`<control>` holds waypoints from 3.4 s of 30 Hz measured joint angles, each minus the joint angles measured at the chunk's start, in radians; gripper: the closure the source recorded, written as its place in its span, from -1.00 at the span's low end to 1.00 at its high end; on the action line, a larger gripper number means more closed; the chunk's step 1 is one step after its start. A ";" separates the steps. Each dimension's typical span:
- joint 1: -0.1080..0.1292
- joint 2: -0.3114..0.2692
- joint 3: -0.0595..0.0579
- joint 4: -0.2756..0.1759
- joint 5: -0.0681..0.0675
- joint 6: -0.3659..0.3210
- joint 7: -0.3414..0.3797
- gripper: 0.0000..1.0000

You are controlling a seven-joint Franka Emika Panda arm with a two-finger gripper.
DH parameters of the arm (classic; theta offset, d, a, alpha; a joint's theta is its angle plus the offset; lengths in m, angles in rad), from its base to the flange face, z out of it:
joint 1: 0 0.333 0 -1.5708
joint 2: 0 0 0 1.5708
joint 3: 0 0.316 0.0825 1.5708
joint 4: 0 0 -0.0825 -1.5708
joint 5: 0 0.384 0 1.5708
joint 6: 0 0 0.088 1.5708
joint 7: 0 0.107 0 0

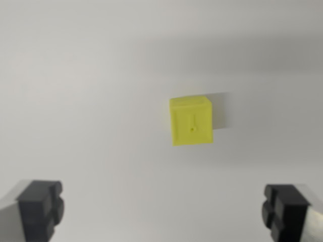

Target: Pick yellow cube

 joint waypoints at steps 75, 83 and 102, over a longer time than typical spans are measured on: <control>-0.077 0.292 0.000 -0.157 0.062 0.437 -0.216 -1.00; -0.084 0.330 0.001 -0.157 0.073 0.474 -0.241 -1.00; -0.083 0.441 0.001 -0.130 0.094 0.556 -0.262 -1.00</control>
